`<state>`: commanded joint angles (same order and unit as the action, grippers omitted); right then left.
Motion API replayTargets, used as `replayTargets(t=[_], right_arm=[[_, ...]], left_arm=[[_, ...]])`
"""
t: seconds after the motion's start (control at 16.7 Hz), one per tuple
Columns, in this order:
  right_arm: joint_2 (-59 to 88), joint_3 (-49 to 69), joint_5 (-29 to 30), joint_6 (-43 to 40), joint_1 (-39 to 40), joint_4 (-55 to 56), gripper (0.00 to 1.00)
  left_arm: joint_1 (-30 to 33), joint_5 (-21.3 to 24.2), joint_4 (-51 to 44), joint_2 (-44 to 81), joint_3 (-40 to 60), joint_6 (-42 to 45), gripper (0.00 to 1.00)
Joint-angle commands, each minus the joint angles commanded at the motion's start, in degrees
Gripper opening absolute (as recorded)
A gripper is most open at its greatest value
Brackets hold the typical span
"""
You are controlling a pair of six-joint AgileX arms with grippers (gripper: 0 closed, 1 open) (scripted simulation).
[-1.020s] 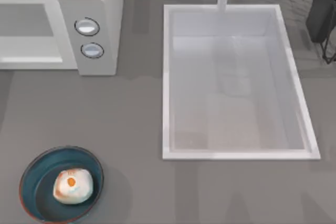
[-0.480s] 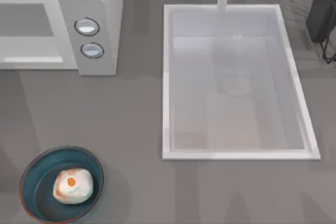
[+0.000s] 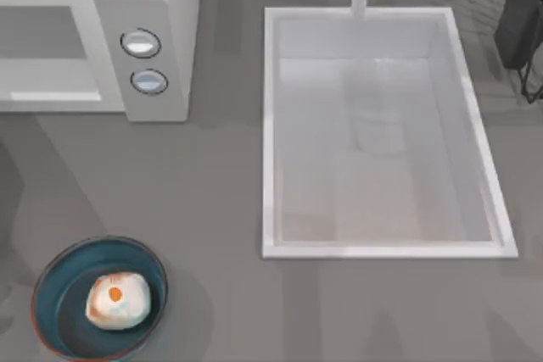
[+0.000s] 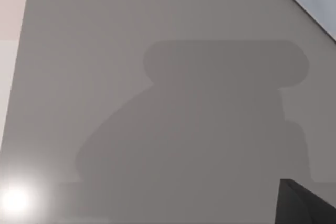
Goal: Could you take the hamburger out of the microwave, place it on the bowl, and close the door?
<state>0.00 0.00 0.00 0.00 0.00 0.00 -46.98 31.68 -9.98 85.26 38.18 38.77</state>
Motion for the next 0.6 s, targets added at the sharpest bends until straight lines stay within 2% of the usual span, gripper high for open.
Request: replayTargets(t=[0.36, 0.6], right_arm=[[0.00, 0.00, 0.00, 0.00, 0.00, 0.00, 1.00], [0.00, 0.00, 0.00, 0.00, 0.00, 0.00, 1.00]], left_arm=[[14.65, -8.16, 3.84, -13.74, -11.10, -13.18, 0.00], [16.68, -9.72, 4.57, -15.72, -13.03, -15.17, 0.00]])
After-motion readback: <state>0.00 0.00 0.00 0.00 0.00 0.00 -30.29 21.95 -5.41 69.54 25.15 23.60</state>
